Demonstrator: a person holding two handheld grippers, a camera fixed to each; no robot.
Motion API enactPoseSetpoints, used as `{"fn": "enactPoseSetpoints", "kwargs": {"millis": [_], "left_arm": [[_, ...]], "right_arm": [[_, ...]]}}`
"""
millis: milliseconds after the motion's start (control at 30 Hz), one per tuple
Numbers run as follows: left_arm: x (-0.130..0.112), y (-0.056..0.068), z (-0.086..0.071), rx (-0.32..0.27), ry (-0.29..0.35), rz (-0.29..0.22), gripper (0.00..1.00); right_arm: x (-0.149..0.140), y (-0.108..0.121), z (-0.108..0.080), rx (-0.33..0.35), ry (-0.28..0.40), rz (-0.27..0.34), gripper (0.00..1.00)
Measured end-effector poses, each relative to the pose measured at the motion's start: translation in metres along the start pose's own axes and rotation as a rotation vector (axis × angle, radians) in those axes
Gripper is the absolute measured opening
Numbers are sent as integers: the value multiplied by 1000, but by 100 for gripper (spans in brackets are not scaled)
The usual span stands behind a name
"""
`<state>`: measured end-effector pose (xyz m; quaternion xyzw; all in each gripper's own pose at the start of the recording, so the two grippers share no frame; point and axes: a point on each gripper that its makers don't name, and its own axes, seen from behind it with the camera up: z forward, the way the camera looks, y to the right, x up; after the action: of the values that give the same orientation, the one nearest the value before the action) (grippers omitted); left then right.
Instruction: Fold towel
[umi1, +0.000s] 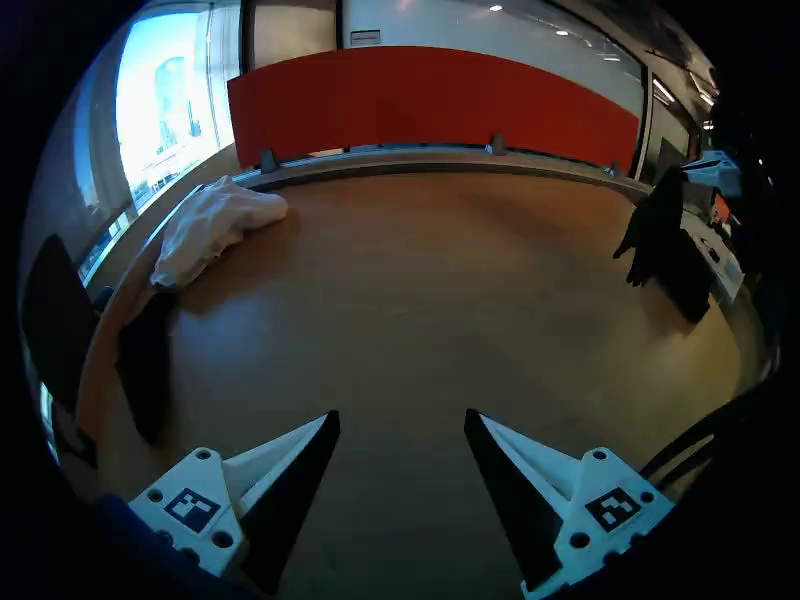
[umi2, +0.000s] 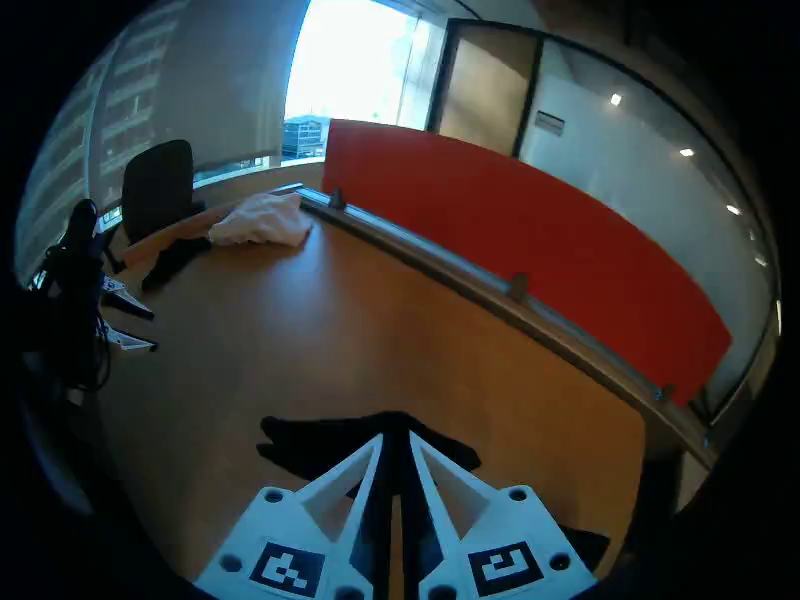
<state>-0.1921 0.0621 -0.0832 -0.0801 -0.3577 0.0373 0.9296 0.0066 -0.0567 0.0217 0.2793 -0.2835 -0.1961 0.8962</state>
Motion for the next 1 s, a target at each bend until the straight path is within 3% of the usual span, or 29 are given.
{"fn": "enactPoseSetpoints", "kwargs": {"millis": [600,1000], "left_arm": [[2,4,4,5,-9,7,92],[5,7,8,9,-15,14,92]], "right_arm": [[-24,99,-20,-113,-28,65,5],[-35,146,-27,-169,-53,82,5]]}}
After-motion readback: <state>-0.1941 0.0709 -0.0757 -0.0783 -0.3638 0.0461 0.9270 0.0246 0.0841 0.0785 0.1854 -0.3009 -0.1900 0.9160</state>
